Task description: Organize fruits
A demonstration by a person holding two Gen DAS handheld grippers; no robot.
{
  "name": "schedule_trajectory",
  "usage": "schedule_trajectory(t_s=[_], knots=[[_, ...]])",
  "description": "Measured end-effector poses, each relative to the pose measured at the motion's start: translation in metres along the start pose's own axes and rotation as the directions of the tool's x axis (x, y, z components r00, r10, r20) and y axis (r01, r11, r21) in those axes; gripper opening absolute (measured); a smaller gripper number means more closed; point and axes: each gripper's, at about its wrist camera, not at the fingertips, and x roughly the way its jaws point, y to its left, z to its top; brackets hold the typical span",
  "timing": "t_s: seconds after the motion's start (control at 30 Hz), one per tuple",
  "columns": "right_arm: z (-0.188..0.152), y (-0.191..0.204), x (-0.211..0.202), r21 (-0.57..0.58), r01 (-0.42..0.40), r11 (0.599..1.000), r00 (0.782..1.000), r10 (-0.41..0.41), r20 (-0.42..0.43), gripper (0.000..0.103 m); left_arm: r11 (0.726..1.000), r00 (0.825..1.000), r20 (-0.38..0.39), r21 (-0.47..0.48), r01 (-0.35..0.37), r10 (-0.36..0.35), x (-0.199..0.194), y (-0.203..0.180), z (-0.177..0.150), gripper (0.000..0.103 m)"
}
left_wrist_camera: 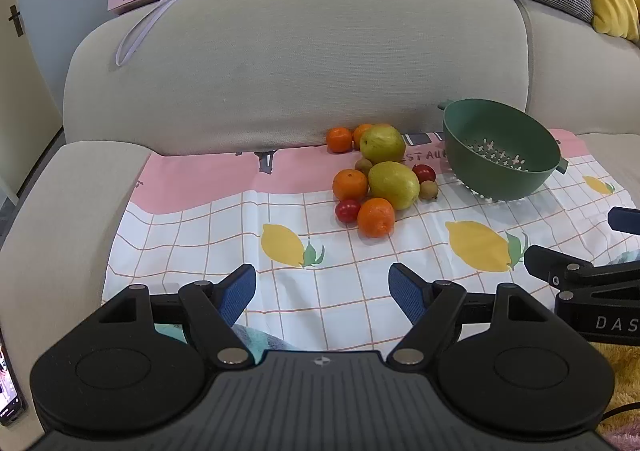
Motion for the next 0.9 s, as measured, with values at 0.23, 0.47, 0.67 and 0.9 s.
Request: schedule_trajectory(t_s=[0.23,0.47,0.67,0.9], knots=[[-0.002,-0.0026,-0.0003,0.022,-0.022,1.0,1.0,0.022,-0.007,0.099,1.0,1.0,-0.001,0.001,0.001,-0.001,0.0,0.0,-0.0005,0.089],[-0.0039,-0.0033,-0.0017,0.024,-0.031,0.999,1.0,0.031,-0.001,0.099,1.0,1.0,-0.005,0.004,0.001,-0.001,-0.0002,-0.0016,-0.001,0.089],[-0.003,0.0004,-0.0025,-0.011,-0.03,0.999,1.0,0.03,0.002,0.099,1.0,1.0,-0.008,0.005,0.003,-0.003,0.0014,-0.002,-0.0016,0.089],[-0.0034,-0.0015,-0.0001,-0.009,-0.029,1.0,0.999,0.029,-0.016,0.099,1.0,1.0,-0.011,0.007,0.008,-0.008,0.0017,-0.0033,-0.0027,0.089]])
